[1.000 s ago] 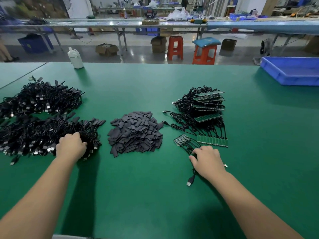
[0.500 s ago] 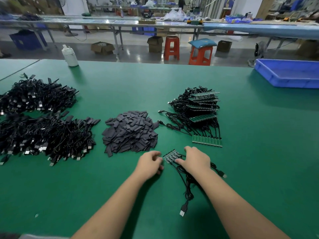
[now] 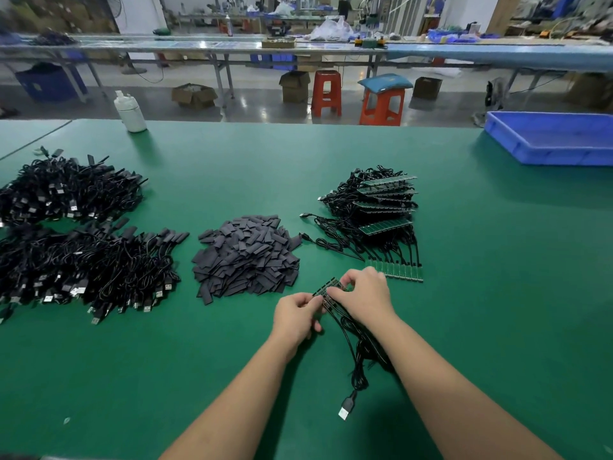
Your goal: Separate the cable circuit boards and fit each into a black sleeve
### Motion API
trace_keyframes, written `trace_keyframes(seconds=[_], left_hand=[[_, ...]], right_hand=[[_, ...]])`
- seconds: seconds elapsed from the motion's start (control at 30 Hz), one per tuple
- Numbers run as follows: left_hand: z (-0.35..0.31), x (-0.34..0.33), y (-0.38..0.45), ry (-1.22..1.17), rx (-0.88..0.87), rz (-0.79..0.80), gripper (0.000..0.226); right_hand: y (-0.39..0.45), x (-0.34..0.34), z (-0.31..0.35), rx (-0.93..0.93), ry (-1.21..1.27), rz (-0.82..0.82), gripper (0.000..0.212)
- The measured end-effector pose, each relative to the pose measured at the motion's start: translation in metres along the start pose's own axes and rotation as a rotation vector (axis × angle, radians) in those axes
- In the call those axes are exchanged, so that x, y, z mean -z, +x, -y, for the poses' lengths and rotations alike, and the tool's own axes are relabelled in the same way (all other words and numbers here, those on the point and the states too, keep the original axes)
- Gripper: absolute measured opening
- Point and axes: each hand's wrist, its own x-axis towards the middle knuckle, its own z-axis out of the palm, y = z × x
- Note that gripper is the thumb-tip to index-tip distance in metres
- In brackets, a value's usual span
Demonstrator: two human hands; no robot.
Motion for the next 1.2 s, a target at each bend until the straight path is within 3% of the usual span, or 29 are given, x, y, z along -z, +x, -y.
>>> trace_keyframes(seconds=[0.2, 0.3, 0.43, 0.77, 0.93, 1.1, 1.2], left_hand=[[0.003, -0.006, -0.003, -0.05, -0.064, -0.047, 0.023], [0.005, -0.004, -0.005, -0.07, -0.061, -0.068, 0.023], [0.007, -0.004, -0.007, -0.064, -0.063, -0.082, 0.026], [0.014, -0.007, -0.004, -0.01, -0.098, -0.107, 0.027], [0.019, 0.005, -0.006, -0.051, -0.143, -0.053, 0.024], [0.022, 0.016, -0.001, -0.147, -0.166, -0.024, 0.021], [0.022, 0.018, 0.002, -0.19, -0.143, 0.034, 0.019]], right_hand=[[-0.002, 0.001, 0.009, 0.11, 0.057, 0.098, 0.011], [-0.004, 0.0, 0.011, 0.081, 0.086, 0.09, 0.015], [-0.007, -0.003, 0.012, 0.073, 0.072, 0.062, 0.025], [-0.022, -0.022, 0.013, 0.128, 0.003, -0.077, 0.016], [0.004, -0.006, -0.002, 0.037, 0.049, -0.104, 0.011], [0.036, 0.042, -0.031, -0.012, -0.059, -0.186, 0.059], [0.032, 0.047, -0.03, 0.099, -0.041, -0.252, 0.045]])
